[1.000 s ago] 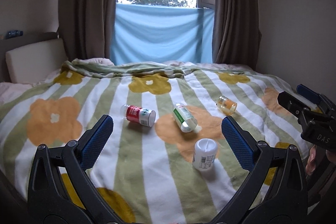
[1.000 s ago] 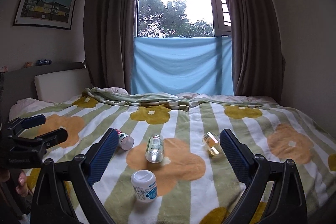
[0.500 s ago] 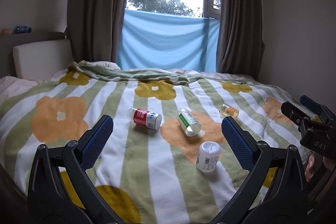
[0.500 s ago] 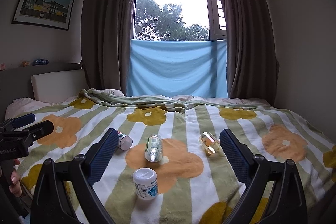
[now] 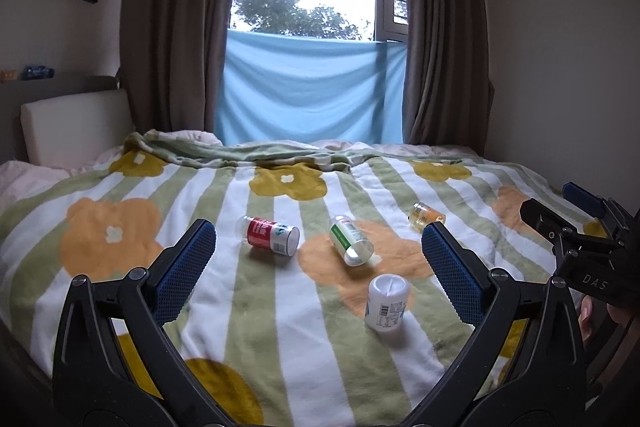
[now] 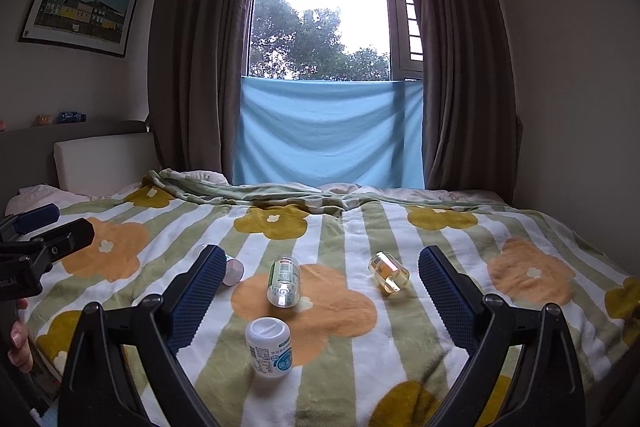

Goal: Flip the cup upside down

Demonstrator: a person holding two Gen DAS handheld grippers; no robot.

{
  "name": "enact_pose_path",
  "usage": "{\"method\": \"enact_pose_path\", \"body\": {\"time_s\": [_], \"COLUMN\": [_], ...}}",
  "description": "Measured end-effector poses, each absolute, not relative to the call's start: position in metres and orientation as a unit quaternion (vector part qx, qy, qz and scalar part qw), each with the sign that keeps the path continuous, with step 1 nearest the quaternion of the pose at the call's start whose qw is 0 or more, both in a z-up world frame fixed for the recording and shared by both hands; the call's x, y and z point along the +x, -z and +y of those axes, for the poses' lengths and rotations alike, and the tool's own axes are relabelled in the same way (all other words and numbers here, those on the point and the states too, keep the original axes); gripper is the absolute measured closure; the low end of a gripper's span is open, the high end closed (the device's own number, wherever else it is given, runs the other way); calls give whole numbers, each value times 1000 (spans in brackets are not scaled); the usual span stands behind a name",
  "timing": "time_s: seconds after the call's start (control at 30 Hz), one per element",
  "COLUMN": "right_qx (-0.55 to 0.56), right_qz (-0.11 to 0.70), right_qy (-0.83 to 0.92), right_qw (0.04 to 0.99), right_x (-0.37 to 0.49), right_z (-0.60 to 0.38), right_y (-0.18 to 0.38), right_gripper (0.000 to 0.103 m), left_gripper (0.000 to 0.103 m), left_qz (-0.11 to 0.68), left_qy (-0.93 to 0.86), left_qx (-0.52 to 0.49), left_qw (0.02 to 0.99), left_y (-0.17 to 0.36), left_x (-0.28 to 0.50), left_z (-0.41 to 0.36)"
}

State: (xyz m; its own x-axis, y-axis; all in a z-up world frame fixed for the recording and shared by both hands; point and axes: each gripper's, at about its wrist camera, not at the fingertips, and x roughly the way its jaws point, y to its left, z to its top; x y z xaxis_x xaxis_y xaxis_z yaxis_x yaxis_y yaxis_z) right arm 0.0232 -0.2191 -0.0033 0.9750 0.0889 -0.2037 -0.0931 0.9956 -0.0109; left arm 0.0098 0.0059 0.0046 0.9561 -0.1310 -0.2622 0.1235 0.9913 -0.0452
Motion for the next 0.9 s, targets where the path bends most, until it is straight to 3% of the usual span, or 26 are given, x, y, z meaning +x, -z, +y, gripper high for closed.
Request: {"method": "enact_pose_path", "body": {"time_s": [0.9], "right_qx": [-12], "right_qz": [104], "right_qy": [-41], "right_qw": [994], "right_x": [21], "right_z": [-229], "right_y": [5], "right_gripper": [7], "left_gripper": [0], "left_qz": [128], "left_qy": [70], "left_qx": [2], "left_qw": [989], "left_y": [2], "left_x": [8], "left_z": [-9]}}
